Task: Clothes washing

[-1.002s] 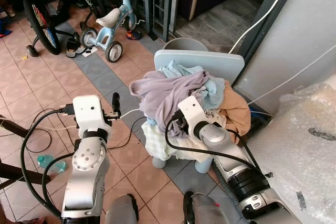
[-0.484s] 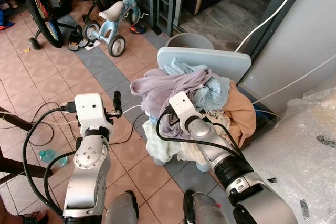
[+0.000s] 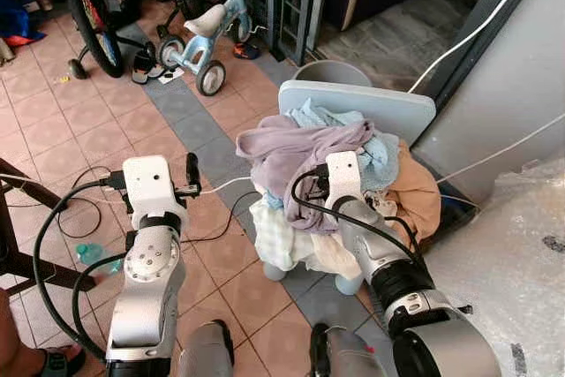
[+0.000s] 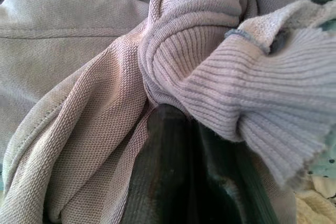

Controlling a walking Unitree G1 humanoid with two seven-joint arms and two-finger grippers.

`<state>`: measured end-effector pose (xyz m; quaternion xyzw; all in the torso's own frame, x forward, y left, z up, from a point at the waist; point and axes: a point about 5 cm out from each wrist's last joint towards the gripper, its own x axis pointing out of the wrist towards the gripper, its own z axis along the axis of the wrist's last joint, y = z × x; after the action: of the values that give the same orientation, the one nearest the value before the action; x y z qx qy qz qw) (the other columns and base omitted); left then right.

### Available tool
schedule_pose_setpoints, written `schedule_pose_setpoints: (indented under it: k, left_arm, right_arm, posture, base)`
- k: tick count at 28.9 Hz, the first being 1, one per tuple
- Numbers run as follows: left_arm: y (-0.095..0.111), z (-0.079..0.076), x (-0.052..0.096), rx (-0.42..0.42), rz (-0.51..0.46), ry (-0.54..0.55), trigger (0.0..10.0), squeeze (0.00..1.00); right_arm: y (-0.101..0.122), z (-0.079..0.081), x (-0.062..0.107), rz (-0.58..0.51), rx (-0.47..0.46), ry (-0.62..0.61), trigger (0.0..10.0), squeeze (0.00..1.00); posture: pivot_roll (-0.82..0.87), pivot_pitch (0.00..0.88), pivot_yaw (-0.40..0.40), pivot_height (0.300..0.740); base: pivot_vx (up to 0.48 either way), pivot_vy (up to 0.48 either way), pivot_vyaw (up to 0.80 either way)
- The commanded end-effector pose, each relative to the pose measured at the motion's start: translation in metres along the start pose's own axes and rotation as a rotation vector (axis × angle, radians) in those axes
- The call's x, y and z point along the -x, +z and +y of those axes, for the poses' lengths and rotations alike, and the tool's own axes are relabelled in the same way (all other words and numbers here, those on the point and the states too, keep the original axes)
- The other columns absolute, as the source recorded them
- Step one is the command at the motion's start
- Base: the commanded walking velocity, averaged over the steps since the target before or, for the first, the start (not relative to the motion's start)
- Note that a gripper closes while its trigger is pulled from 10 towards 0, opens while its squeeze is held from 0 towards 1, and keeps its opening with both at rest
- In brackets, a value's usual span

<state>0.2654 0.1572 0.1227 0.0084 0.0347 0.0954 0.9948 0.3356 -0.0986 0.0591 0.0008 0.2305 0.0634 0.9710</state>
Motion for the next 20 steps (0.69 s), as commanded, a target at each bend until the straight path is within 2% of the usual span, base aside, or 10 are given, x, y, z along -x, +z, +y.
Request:
schedule_pose_setpoints:
  k: [1, 2, 6, 7, 10, 11, 12, 13, 16, 20]
  left_arm:
    - [-0.003, 0.003, -0.002, -0.02, 0.023, 0.025, 10.0, 0.0]
    - [-0.002, 0.003, -0.002, -0.021, 0.017, 0.026, 10.0, 0.0]
    - [-0.004, 0.004, -0.001, -0.031, 0.016, 0.029, 10.0, 0.0]
    - [-0.005, 0.004, 0.0, -0.034, 0.015, 0.025, 10.0, 0.0]
    - [-0.005, 0.003, -0.001, -0.035, 0.015, 0.025, 10.0, 0.0]
    - [-0.005, 0.004, 0.0, -0.043, 0.011, 0.026, 10.0, 0.0]
    - [-0.005, 0.004, 0.0, -0.043, 0.011, 0.026, 10.0, 0.0]
    - [-0.006, 0.005, 0.001, -0.055, 0.005, 0.025, 10.0, 0.0]
    - [-0.009, 0.005, 0.003, -0.062, 0.012, 0.019, 10.0, 0.0]
    - [-0.011, 0.001, 0.003, -0.063, 0.016, 0.001, 10.0, 0.0]
  right_arm:
    - [-0.005, -0.006, 0.001, 0.013, -0.082, -0.022, 0.0, 0.0]
    - [0.009, -0.004, 0.003, -0.071, -0.17, 0.004, 0.0, 0.0]
    - [0.053, 0.003, 0.016, -0.315, -0.316, 0.126, 0.0, 0.0]
    - [0.07, 0.001, 0.024, -0.392, -0.312, 0.148, 0.0, 0.0]
    - [0.093, -0.002, 0.038, -0.508, -0.273, 0.183, 0.0, 0.0]
    - [0.108, -0.006, 0.052, -0.6, -0.224, 0.207, 0.0, 0.0]
    - [0.108, -0.006, 0.052, -0.6, -0.224, 0.207, 0.0, 0.0]
    - [0.117, -0.01, 0.067, -0.671, -0.175, 0.223, 0.0, 0.0]
    - [0.12, -0.022, 0.087, -0.722, -0.139, 0.214, 0.0, 0.0]
    - [0.117, -0.035, 0.098, -0.744, -0.117, 0.142, 0.0, 0.0]
  posture:
    - [0.09, 0.149, 0.018, 0.74]
    - [0.09, 0.148, 0.018, 0.74]
    - [0.09, 0.138, 0.021, 0.74]
    - [0.09, 0.133, 0.021, 0.74]
    - [0.09, 0.126, 0.018, 0.74]
    - [0.08, 0.115, 0.018, 0.74]
    - [0.08, 0.115, 0.018, 0.74]
    - [0.06, 0.104, 0.019, 0.74]
    - [0.05, 0.098, 0.019, 0.74]
    - [0.03, 0.088, 0.022, 0.74]
  base:
    - [0.0, 0.0, 0.0]
    - [0.0, 0.0, 0.0]
    - [0.0, 0.0, 0.0]
    - [0.0, 0.0, 0.0]
    - [0.0, 0.0, 0.0]
    - [0.0, 0.0, 0.0]
    - [0.0, 0.0, 0.0]
    - [0.0, 0.0, 0.0]
    - [0.0, 0.0, 0.0]
    - [0.0, 0.0, 0.0]
